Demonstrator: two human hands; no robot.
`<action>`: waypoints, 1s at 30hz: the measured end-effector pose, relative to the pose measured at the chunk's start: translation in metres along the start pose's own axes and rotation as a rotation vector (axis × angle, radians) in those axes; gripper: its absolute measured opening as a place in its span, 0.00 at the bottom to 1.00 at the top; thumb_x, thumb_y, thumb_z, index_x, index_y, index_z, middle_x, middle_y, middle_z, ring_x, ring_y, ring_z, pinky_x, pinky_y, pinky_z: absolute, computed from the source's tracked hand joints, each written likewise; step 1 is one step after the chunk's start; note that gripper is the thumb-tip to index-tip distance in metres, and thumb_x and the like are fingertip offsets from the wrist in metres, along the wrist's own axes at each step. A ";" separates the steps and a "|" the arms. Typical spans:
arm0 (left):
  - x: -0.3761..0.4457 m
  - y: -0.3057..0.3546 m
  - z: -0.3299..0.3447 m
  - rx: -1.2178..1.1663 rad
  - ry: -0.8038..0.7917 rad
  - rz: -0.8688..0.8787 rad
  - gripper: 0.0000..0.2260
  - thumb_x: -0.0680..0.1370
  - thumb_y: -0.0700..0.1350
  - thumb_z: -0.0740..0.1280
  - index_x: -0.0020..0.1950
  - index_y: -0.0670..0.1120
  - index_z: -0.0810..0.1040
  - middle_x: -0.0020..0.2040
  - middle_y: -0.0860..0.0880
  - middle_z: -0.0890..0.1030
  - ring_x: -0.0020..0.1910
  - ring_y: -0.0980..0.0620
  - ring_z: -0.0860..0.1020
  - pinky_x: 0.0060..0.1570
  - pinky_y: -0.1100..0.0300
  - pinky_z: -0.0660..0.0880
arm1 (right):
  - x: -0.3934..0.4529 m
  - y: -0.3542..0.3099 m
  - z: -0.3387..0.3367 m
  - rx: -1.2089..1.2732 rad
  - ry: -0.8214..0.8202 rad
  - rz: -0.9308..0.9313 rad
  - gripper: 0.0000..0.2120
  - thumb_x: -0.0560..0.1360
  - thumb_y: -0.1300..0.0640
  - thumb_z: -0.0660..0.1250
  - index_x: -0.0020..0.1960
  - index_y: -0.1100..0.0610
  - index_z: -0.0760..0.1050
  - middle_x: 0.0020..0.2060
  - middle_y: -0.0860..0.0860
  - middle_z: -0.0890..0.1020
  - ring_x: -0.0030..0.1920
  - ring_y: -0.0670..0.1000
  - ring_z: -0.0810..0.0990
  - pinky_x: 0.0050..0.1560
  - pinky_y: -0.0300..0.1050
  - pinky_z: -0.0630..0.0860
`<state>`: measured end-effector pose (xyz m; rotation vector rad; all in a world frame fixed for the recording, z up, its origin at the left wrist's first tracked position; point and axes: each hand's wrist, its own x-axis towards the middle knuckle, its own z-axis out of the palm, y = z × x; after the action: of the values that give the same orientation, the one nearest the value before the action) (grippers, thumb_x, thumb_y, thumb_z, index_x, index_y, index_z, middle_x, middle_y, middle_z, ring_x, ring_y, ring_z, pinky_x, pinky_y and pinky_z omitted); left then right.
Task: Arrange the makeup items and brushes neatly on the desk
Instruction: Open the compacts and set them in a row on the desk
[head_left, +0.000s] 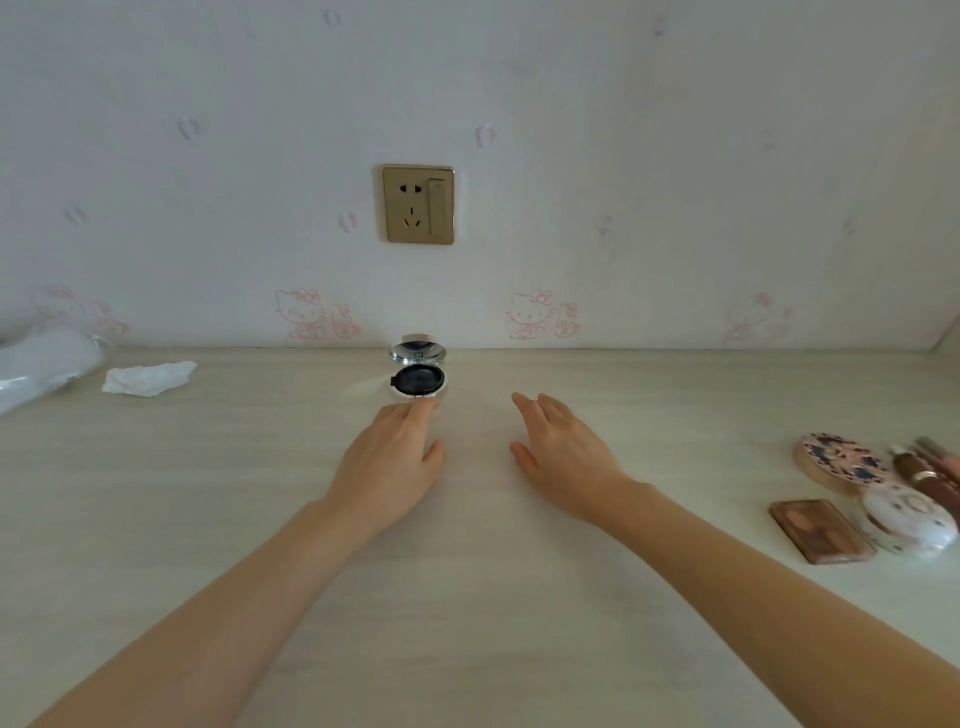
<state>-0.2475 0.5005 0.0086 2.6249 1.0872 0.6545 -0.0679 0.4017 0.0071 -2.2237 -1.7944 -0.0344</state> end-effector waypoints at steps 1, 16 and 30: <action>-0.003 0.009 0.001 -0.011 -0.003 0.013 0.20 0.79 0.48 0.60 0.72 0.49 0.65 0.67 0.49 0.72 0.69 0.51 0.66 0.61 0.54 0.68 | -0.011 0.006 -0.004 -0.024 0.004 0.004 0.27 0.81 0.52 0.55 0.77 0.58 0.50 0.73 0.56 0.63 0.76 0.54 0.53 0.73 0.45 0.52; -0.005 0.159 0.062 -0.188 -0.159 0.251 0.16 0.80 0.48 0.61 0.67 0.48 0.69 0.65 0.52 0.74 0.66 0.52 0.68 0.61 0.55 0.69 | -0.145 0.116 -0.079 -0.190 0.071 0.201 0.25 0.81 0.50 0.56 0.75 0.57 0.57 0.71 0.54 0.68 0.76 0.52 0.56 0.71 0.48 0.60; 0.065 0.275 0.119 -0.371 -0.413 0.221 0.20 0.78 0.49 0.63 0.68 0.44 0.70 0.58 0.48 0.78 0.59 0.48 0.74 0.53 0.60 0.69 | -0.146 0.233 -0.120 -0.165 -0.018 0.573 0.21 0.79 0.47 0.57 0.69 0.57 0.68 0.63 0.55 0.75 0.64 0.57 0.70 0.61 0.52 0.71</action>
<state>0.0195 0.3497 0.0256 2.4156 0.5062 0.2926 0.1417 0.1908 0.0470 -2.7773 -1.1340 -0.0462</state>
